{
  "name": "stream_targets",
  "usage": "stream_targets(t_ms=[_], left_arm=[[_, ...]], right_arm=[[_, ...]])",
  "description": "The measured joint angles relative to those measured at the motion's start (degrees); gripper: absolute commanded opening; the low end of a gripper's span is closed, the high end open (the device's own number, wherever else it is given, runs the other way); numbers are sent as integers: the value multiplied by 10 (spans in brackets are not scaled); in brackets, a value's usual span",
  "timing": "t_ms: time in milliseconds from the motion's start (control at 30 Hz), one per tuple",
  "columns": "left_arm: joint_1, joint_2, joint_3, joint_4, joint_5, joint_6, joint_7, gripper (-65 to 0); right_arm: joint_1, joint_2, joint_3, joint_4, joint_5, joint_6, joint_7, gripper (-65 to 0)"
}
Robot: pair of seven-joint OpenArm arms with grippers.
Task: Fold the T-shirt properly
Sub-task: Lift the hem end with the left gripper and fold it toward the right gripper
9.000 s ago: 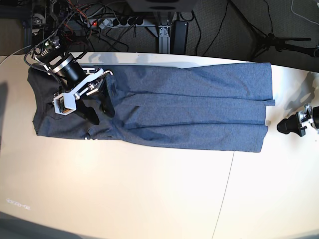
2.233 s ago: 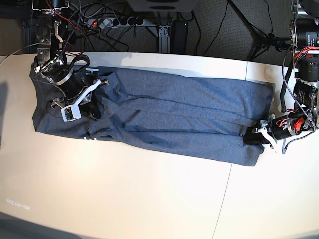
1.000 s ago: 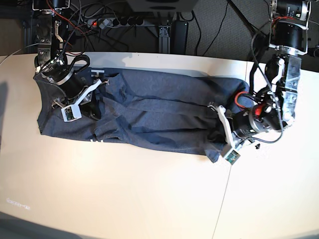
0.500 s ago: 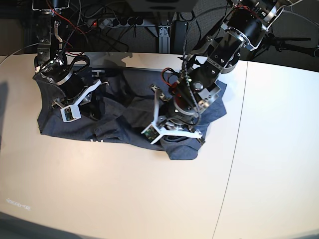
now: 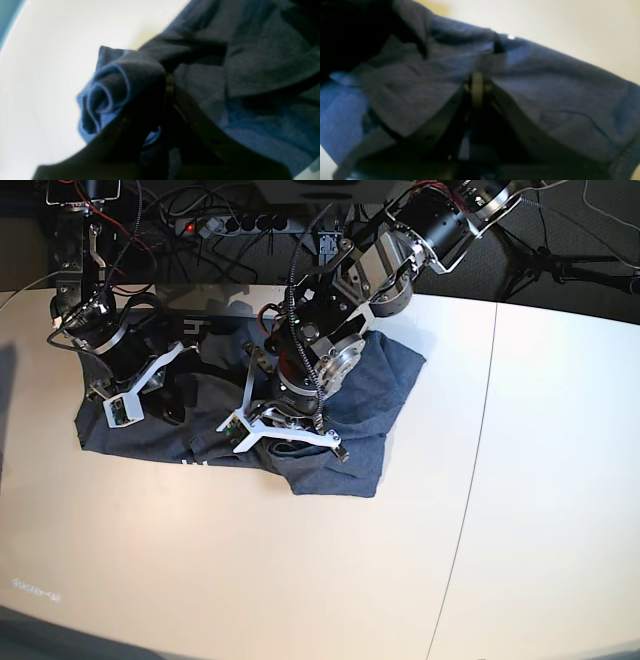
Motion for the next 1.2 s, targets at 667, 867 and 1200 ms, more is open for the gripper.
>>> stream_targets(t_ms=[667,867,1200], left_arm=[[0,45,0,-36,5,4,1,-346],[0,50,0,-36,-1,0,13,-324],[-31,51,91,-36,-9,0,41,-324]], right_arm=[[0,9,0,0,14,0,0,-650],[0,9,0,0,14,0,0,-650],[0,9,0,0,22,0,0,-650]])
